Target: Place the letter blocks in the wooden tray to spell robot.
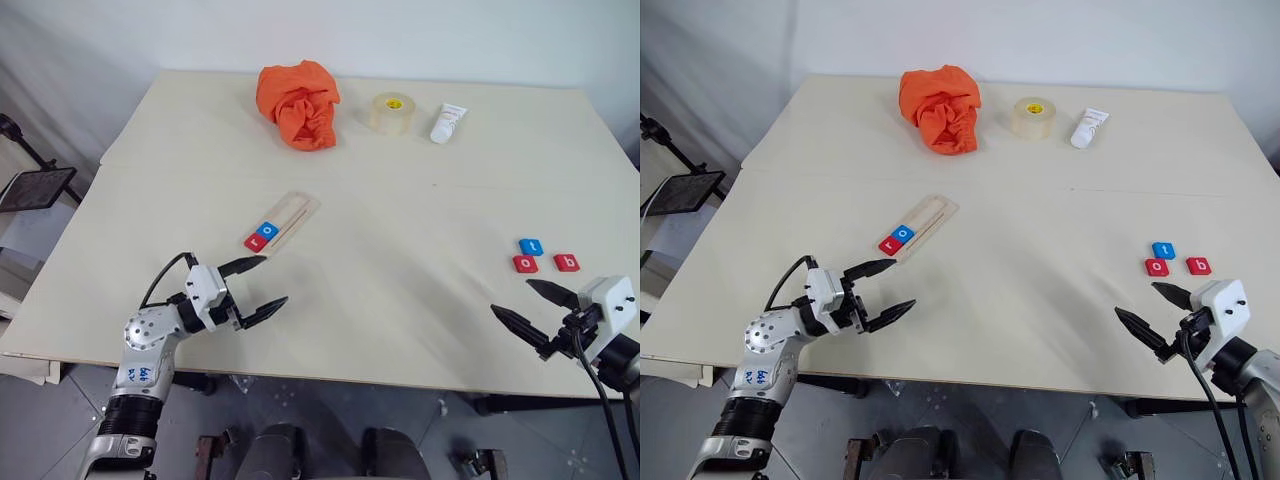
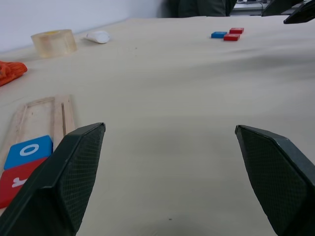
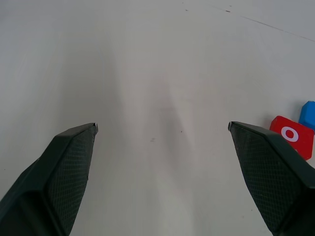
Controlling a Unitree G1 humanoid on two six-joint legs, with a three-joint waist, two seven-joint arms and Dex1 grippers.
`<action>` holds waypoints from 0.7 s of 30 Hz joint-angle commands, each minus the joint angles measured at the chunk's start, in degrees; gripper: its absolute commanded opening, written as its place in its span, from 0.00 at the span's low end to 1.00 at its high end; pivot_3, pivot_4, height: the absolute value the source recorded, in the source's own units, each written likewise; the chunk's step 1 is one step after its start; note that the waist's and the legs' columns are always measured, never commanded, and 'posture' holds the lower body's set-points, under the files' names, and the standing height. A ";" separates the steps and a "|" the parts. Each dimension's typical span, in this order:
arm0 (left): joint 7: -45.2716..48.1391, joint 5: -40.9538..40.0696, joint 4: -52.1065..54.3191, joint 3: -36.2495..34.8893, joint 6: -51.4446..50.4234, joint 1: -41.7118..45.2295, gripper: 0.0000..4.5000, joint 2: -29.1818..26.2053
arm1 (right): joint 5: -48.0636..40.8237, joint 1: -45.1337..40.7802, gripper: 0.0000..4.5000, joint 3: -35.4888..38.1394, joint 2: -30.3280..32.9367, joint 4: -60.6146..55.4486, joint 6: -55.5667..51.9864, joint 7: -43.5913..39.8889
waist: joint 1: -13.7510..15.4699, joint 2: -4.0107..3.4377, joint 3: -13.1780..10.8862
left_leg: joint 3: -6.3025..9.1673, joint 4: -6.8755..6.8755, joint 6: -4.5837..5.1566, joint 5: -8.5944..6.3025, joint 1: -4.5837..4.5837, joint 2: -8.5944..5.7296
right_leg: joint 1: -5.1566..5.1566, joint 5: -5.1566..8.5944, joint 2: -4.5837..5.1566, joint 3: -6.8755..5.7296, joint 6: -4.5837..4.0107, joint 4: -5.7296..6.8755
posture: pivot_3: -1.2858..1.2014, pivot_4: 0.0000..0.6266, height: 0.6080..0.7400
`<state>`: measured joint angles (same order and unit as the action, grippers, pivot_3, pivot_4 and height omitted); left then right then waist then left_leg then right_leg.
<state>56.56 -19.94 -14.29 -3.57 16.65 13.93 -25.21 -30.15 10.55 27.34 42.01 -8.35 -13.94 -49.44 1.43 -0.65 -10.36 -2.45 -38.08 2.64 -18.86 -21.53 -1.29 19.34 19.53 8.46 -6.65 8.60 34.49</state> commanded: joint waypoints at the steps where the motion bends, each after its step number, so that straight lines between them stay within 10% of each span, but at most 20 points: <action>1: -0.45 -0.55 1.98 -1.11 -0.19 -0.36 1.00 -0.73 | 0.28 -0.79 0.99 0.84 1.30 -0.61 0.06 -0.48 | -0.01 0.00 0.00 | 0.00 0.00 0.00 0.00 0.00 0.00 | 0.00 0.00 0.00 0.00 0.00 0.00 | 0.52 0.24 1.00; 21: -12.53 -0.69 19.03 -8.28 -12.61 -15.31 1.00 -5.85 | 3.05 -12.77 0.99 -7.50 2.31 5.73 0.19 -5.55 | -0.13 0.07 -0.05 | 0.02 -0.05 0.00 0.00 0.04 0.05 | -0.01 0.00 -0.01 0.07 0.00 0.06 | 0.52 0.24 1.00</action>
<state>44.83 -19.56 0.73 -10.39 4.49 -1.44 -30.33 -27.13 -1.61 20.03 43.50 -2.33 -14.92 -53.65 1.29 -0.58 -10.41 -2.43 -38.18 2.64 -18.86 -21.51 -1.25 19.33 19.53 8.46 -6.56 8.60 34.55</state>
